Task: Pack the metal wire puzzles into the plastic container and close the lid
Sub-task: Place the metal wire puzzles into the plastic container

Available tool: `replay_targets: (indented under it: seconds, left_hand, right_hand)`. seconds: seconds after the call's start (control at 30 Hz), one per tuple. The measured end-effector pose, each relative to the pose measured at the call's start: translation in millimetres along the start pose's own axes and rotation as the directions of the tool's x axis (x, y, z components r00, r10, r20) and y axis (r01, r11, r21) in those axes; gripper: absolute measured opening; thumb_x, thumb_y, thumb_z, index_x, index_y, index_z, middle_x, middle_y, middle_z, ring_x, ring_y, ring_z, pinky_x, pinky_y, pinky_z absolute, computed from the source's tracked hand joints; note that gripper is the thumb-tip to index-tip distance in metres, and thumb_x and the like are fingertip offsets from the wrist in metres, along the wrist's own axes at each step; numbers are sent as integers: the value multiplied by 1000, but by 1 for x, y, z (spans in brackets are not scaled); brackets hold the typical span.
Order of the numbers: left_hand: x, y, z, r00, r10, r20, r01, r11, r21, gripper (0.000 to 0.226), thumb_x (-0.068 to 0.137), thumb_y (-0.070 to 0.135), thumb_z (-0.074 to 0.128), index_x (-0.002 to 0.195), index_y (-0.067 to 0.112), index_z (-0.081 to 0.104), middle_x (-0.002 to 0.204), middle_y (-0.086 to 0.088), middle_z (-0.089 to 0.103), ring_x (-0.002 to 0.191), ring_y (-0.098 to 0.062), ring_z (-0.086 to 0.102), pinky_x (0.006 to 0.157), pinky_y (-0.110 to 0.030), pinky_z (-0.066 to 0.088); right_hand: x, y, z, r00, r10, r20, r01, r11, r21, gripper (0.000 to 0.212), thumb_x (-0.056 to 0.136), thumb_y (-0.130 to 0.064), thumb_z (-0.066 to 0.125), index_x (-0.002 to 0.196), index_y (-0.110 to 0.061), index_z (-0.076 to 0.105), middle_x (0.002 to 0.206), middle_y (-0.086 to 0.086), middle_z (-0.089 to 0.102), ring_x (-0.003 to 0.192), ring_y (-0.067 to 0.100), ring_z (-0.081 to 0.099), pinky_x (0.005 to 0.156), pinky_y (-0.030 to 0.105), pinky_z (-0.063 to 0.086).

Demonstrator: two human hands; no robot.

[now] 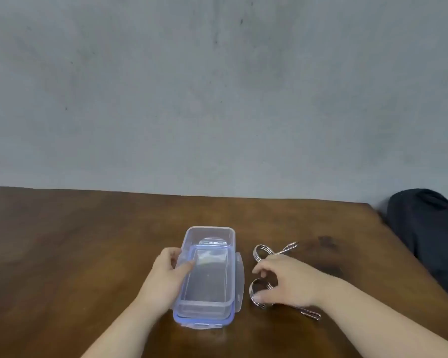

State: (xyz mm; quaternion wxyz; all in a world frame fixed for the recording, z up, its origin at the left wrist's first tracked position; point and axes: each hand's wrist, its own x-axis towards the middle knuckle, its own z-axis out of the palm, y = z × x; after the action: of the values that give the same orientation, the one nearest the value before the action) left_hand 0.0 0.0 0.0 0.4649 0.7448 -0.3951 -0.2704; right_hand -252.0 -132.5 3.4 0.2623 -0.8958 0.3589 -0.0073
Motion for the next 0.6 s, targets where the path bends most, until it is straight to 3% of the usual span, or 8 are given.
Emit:
replay_targets:
  seconds: [0.1, 0.27, 0.37, 0.5, 0.6]
  left_hand:
    - [-16, -9, 11, 998, -63, 3, 63, 994, -89, 27, 95, 21, 62, 119, 26, 51, 114, 8, 64, 93, -4, 64, 64, -20, 45]
    - [-26, -14, 17, 997, -75, -5, 73, 988, -138, 42, 91, 5, 54, 119, 36, 57, 106, 14, 71, 89, 0, 67, 64, -18, 47]
    - [-21, -19, 10, 993, -102, 53, 110, 978, -178, 49, 85, -1, 50, 111, 37, 67, 101, 9, 78, 87, -3, 73, 69, -25, 53]
    - [-9, -24, -2, 986, -72, 153, 103, 973, -207, 50, 72, 5, 50, 109, 27, 75, 104, -3, 80, 96, -24, 76, 87, -50, 59]
    - [4, -26, -7, 977, -37, 211, 75, 981, -176, 42, 85, -3, 55, 109, 24, 77, 104, -6, 81, 96, -28, 76, 92, -53, 58]
  right_hand:
    - [0, -1, 13, 999, -9, 46, 23, 948, -317, 83, 66, -76, 64, 137, -36, 52, 127, -10, 56, 119, 17, 52, 105, 40, 40]
    - [0, 5, 26, 999, -35, -28, 23, 931, -363, 61, 72, -65, 65, 125, -36, 59, 107, -7, 61, 103, 18, 57, 94, 37, 42]
    - [-6, 9, 21, 998, -1, -59, -16, 959, -284, 60, 71, -62, 69, 124, -34, 62, 102, -7, 60, 95, 14, 57, 86, 32, 46]
    - [-16, 16, 2, 985, 32, -171, -28, 999, 29, 50, 69, -48, 83, 117, -42, 68, 99, -12, 65, 86, 4, 60, 79, 22, 49]
    - [-22, 12, -19, 947, 38, -318, 26, 981, 195, 42, 67, -45, 87, 104, -53, 69, 90, -11, 69, 81, 3, 62, 79, 26, 51]
